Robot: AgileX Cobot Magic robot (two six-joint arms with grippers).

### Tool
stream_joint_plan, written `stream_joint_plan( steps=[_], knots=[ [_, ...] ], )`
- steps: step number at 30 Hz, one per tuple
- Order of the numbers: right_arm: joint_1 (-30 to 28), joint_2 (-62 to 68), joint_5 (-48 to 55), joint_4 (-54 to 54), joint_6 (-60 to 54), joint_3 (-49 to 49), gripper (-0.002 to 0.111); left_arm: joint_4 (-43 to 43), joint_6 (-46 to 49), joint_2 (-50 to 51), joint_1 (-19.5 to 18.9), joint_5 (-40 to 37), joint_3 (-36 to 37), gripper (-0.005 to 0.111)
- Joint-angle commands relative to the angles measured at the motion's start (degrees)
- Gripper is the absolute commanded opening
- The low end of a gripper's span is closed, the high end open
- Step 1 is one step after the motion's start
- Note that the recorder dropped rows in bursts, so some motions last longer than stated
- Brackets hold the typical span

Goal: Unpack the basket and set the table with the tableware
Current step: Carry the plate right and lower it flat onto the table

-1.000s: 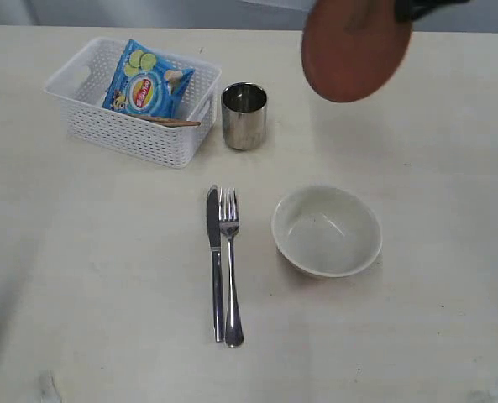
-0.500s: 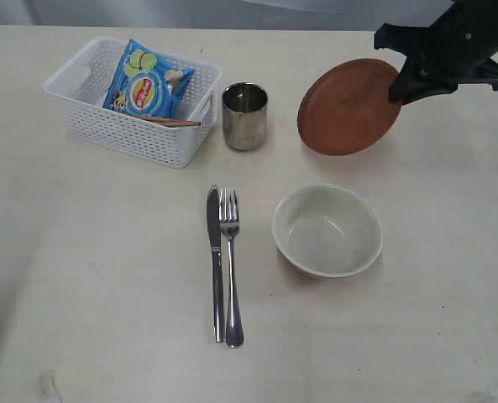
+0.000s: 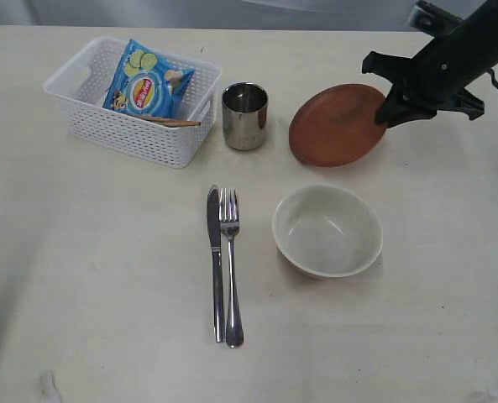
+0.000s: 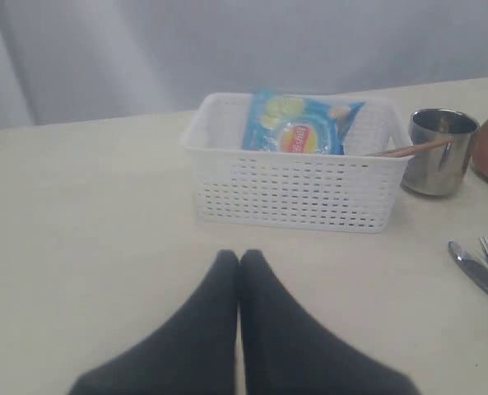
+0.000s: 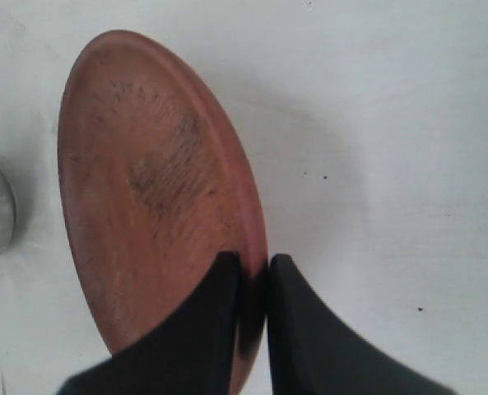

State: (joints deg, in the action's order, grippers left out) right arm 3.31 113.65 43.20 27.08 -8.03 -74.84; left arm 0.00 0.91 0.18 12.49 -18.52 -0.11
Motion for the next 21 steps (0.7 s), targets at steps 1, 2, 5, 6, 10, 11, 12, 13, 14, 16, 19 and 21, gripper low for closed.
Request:
stream_joint_plan(
  steps=[1, 2, 5, 6, 10, 11, 12, 13, 14, 16, 19, 21],
  knots=[
    [-0.3, 0.4, -1.6, -2.1, 0.0, 0.1, 0.0, 0.0, -0.1, -0.2, -0.1, 0.2, 0.1, 0.0],
    [-0.3, 0.4, -1.7, -3.3, 0.7, 0.1, 0.0, 0.0, -0.1, -0.2, -0.1, 0.2, 0.1, 0.0],
    [-0.6, 0.4, -1.6, -8.3, 4.0, 0.1, 0.0, 0.0, -0.1, -0.2, -0.1, 0.2, 0.1, 0.0],
    [-0.7, 0.4, -1.2, -10.1, 5.3, 0.1, 0.0, 0.0, -0.1, -0.2, -0.1, 0.2, 0.1, 0.0],
    [-1.0, 0.5, 1.0, -11.1, 5.7, 0.1, 0.0, 0.0, -0.1, -0.2, -0.1, 0.2, 0.1, 0.0],
    [-1.0, 0.7, 1.4, -11.1, 5.2, 0.1, 0.0, 0.0, -0.1, -0.2, -0.1, 0.2, 0.1, 0.0],
    [-1.0, 0.7, 1.7, -11.1, 5.2, 0.1, 0.0, 0.0, -0.1, -0.2, -0.1, 0.2, 0.1, 0.0],
    [-1.0, 0.9, 1.8, -11.1, 5.2, 0.1, 0.0, 0.0, -0.1, -0.2, -0.1, 0.2, 0.1, 0.0],
    [-1.0, 1.0, 1.8, -11.1, 5.2, 0.1, 0.0, 0.0, -0.1, -0.2, -0.1, 0.2, 0.1, 0.0],
    [-1.0, 1.2, 1.8, -11.1, 5.2, 0.1, 0.003, 0.0, -0.1, -0.2, -0.1, 0.2, 0.1, 0.0],
    [-1.0, 1.2, 1.1, -11.1, 5.2, 0.1, 0.022, 0.0, -0.1, -0.2, -0.1, 0.2, 0.1, 0.0],
    [-1.0, 1.2, 0.8, -11.1, 5.2, -0.1, 0.037, 0.0, -0.1, -0.2, -0.1, 0.2, 0.1, 0.0]
  ],
)
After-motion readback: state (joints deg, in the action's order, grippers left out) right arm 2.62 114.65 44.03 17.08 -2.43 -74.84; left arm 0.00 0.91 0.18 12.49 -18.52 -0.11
